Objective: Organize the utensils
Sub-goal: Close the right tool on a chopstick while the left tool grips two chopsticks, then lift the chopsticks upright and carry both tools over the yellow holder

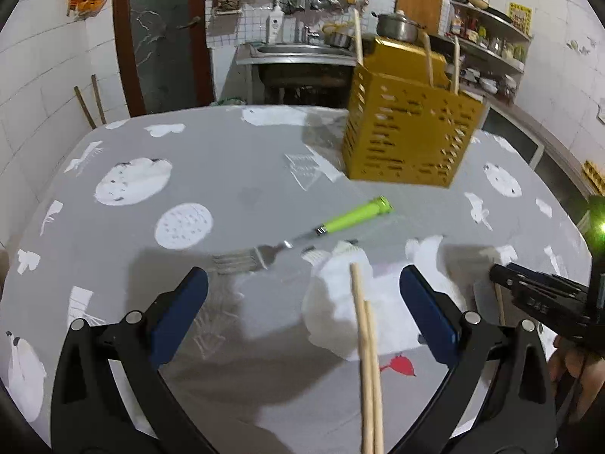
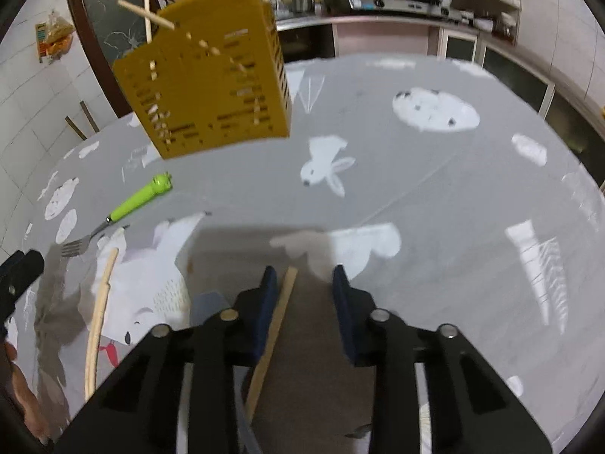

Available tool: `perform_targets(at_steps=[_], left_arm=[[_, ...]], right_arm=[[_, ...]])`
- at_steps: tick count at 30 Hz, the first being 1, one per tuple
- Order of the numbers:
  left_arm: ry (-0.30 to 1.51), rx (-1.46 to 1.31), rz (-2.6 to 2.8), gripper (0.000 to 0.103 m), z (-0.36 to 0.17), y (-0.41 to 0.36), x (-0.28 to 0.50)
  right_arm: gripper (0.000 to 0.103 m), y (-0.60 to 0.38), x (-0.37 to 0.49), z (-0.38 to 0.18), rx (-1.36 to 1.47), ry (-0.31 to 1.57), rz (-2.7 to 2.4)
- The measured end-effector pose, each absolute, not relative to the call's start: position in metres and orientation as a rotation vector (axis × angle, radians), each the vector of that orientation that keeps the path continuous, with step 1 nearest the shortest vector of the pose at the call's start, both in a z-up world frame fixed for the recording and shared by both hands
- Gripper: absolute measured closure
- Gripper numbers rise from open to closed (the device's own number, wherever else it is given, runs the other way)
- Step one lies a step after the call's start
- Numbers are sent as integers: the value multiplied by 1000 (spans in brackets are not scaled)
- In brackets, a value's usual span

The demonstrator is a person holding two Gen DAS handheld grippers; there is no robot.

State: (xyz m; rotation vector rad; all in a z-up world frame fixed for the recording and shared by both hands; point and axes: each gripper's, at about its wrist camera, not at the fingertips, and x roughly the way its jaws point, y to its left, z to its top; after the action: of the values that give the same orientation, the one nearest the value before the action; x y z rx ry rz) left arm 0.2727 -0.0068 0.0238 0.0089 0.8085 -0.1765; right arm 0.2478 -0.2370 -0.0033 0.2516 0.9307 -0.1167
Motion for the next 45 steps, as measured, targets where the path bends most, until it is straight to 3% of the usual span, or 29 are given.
perform_targets(at_steps=[3,4,8,11,22,23,25,28,37,45], left_arm=[[836,35,-205,5,15,-18,268],[845,42,-209,6,12,-20,267],[900,81,-235,19,-1,-33,262],[949,84,-241,36,-10,-36,267],[1000,127,-237,46,-25,-46,279],[1001,130,-235,49,-24,-47,280],[1007,135,-232,72,-23,-47,284],[1036,157,-236,86,-22,-52,286],[1079,115,-223,93,-21,-54,296],[999,54,-253,93,-2,-48,286]], right_arm=[[92,-234,248,-6,239,916,-120],[93,-236,249,-6,249,911,-113],[94,-243,254,-4,236,891,-121],[94,-249,258,-4,239,894,-108],[94,-249,262,-5,225,895,-90],[94,-249,262,-5,224,895,-89],[94,-249,263,-5,222,900,-87],[94,-249,265,-4,215,914,-87],[95,-247,274,-2,229,962,-122],[96,-247,262,15,248,862,-106]])
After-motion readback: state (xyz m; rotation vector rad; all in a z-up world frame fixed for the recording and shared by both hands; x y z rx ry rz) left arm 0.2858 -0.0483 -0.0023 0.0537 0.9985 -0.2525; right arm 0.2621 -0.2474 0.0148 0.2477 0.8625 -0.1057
